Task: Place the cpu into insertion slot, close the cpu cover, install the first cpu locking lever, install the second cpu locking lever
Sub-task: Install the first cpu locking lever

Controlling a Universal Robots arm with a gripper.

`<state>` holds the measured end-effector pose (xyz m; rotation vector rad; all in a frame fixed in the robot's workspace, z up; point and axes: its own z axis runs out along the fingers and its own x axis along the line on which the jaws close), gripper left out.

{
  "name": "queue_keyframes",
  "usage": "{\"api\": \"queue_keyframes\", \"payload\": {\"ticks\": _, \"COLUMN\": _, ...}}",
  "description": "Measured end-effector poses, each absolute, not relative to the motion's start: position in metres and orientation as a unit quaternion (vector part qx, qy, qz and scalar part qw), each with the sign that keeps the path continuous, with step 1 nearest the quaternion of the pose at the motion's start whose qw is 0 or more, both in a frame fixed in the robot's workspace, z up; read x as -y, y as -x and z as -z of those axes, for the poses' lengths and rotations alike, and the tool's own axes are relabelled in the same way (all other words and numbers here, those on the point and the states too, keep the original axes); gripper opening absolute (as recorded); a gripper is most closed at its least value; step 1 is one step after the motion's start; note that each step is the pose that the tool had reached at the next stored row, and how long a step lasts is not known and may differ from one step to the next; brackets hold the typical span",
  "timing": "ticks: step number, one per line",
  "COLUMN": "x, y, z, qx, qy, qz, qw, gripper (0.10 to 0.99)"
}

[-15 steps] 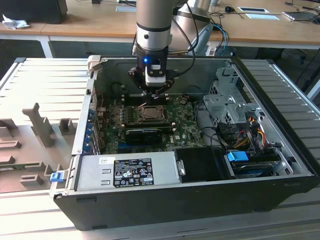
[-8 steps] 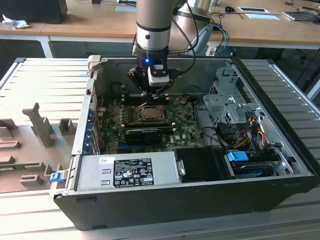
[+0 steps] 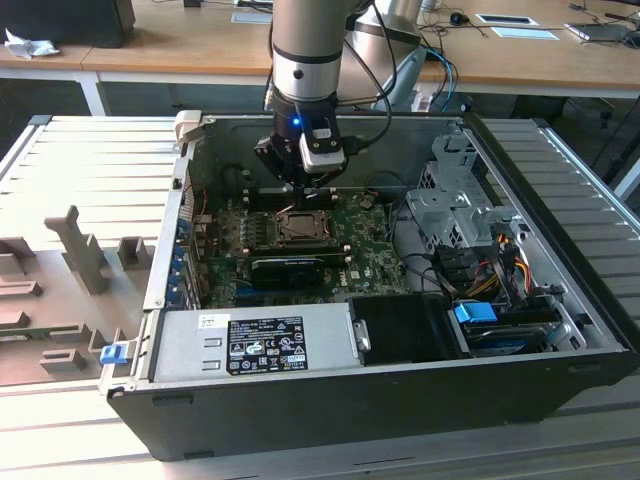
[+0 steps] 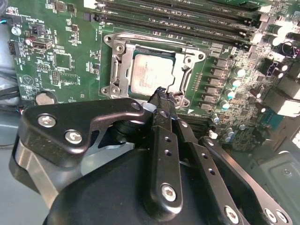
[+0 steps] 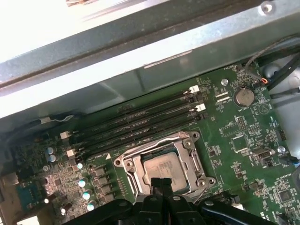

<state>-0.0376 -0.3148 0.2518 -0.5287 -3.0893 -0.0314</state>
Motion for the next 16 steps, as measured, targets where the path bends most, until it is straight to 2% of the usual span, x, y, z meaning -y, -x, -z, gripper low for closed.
{"api": "queue_keyframes", "payload": {"ticks": 16, "x": 0.3148, "y": 0.0376, "z": -0.2518, "qx": 0.994, "qy": 0.108, "qz": 0.01, "qw": 0.004, "gripper": 0.106}}
